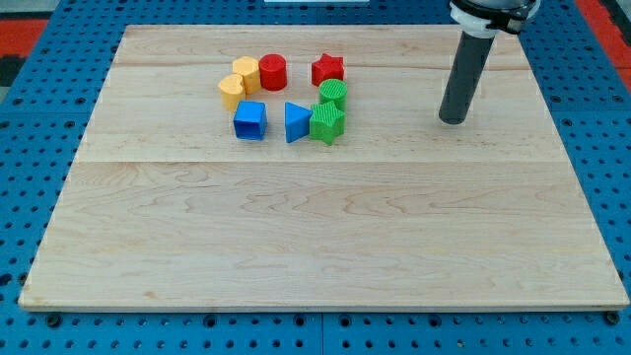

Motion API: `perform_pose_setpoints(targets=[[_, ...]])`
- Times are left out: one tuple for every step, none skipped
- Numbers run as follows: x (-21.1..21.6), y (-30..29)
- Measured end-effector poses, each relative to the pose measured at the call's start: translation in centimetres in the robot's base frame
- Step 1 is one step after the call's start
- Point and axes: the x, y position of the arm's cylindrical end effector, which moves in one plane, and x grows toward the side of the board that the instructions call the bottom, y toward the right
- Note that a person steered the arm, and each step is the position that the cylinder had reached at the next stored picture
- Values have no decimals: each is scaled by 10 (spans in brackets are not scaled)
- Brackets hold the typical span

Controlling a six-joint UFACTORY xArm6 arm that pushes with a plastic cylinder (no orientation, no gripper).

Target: Push the blue triangle into the yellow heart

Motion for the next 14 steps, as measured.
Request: perform_pose_setpoints(targets=[[3, -7], [8, -10], [29, -16], [42, -51], [55, -117], [55, -194], [55, -263], [55, -270], [55, -273], [55, -284], [55, -284], [56, -265], [59, -225], [39, -182]])
